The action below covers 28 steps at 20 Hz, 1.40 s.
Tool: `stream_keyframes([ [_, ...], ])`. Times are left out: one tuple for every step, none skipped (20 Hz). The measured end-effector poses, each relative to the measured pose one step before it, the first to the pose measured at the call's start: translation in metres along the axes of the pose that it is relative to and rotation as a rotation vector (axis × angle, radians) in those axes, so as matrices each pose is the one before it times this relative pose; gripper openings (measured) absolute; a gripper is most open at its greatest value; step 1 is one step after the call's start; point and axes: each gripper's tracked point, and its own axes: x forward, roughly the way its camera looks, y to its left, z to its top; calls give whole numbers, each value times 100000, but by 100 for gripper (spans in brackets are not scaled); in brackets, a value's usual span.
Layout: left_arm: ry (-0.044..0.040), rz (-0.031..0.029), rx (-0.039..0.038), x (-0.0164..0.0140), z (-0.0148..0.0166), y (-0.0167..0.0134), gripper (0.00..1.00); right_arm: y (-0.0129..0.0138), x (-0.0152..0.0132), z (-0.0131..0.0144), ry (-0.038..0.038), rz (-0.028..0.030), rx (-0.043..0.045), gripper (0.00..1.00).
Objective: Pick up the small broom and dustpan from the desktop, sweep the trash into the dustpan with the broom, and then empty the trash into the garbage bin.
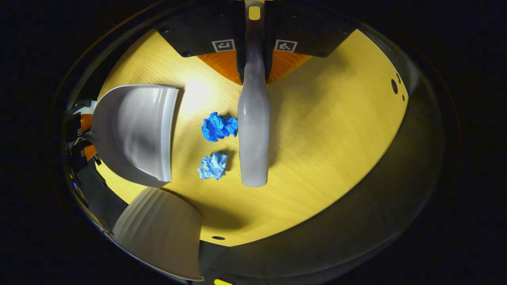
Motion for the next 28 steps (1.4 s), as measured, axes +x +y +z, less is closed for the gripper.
stream_keyframes([
  [310, -3110, 817, 69, 38, -1081, 22, -72, 92, -25, -74, 264, 86, 32],
  [110, -3719, 615, 37, 188, -1374, 22, 48, -93, 163, -338, 139, 211, 32],
  [-54, -4056, 1072, -83, 94, -1367, 22, -53, 3, 129, -14, 123, -66, 32],
  [239, -3798, 1442, -176, 38, -1316, 22, -192, 105, -23, -246, -161, -294, 32],
  [246, -2947, 2032, 155, -171, -1132, 22, -68, 16, -41, 97, -188, -551, 32],
  [407, -2335, 2394, 89, -24, -935, 24, 8, -27, 6, -228, 66, -653, 31],
  [32, -1978, 2514, 79, 137, -358, 22, -74, 11, 30, -369, -215, -668, 32],
  [-209, -1670, 2294, -17, 273, -450, 22, -210, 50, -166, 15, -248, -936, 32],
  [-476, -1433, 1584, -177, 62, -285, 22, -175, 37, -144, 62, -577, -1126, 32],
  [-1243, -2780, 444, -374, 297, -342, 22, -172, -47, -107, -478, -189, -1377, 32],
  [-1252, -2379, 686, -420, 218, -585, 22, -91, 111, 210, -578, -144, -360, 31],
  [-300, -779, 676, -489, -41, -94, 22, 168, -31, -136, -1119, 379, -140, 31],
  [138, -180, 209, -253, -32, -344, 22, 132, -27, -20, -1316, 309, 120, 31],
  [-222, 268, -326, -635, 63, 12, 22, -105, 161, -269, -1630, -25, 73, 31],
  [-746, 795, -896, -384, -43, 116, 25, -1, 142, -134, -1780, -84, -293, 32],
  [-1234, 1997, -1489, -640, 60, 314, 22, -7, 40, -54, -1500, -96, -484, 32],
  [-2915, 4301, -1791, -951, 127, 881, 22, -61, -90, -141, -1352, -259, -391, 32],
  [-3011, 4135, -2758, -799, 211, 730, 22, 124, -197, -158, -756, 96, 169, 32],
  [-2854, 5189, -4196, -994, -218, 991, 22, 277, -684, -33, -1124, 662, 1247, 32],
  [-2683, 3796, -3576, -643, -77, 974, 22, 443, -1295, -106, -696, 441, 1047, 32],
  [-3151, 3015, -4514, -452, -290, 1033, 22, 179, -875, 194, 386, 183, 753, 32],
  [-2134, 1729, -5128, -368, -335, 805, 22, 62, -164, 237, 680, 36, 354, 32],
  [-730, 2027, -4781, -93, -862, 833, 22, 144, -542, 263, 526, 497, 961, 32],
  [1956, 2156, -4371, 183, -1350, 844, 22, 220, 323, 120, 582, 1353, 1730, 32],
  [1914, 1943, -4444, 851, -1502, 703, 22, 28, -208, 247, -10, 973, 2735, 31],
  [666, 273, -4382, 774, -1456, 94, 22, -190, 330, -122, -538, 291, 2287, 32],
  [-307, -644, -3494, 1017, -927, -199, 22, 58, -39, 281, -832, -608, 1476, 31],
  [-409, -459, -2639, 354, -159, 658, 22, 225, 97, -148, -1282, -1401, 1128, 32],
])
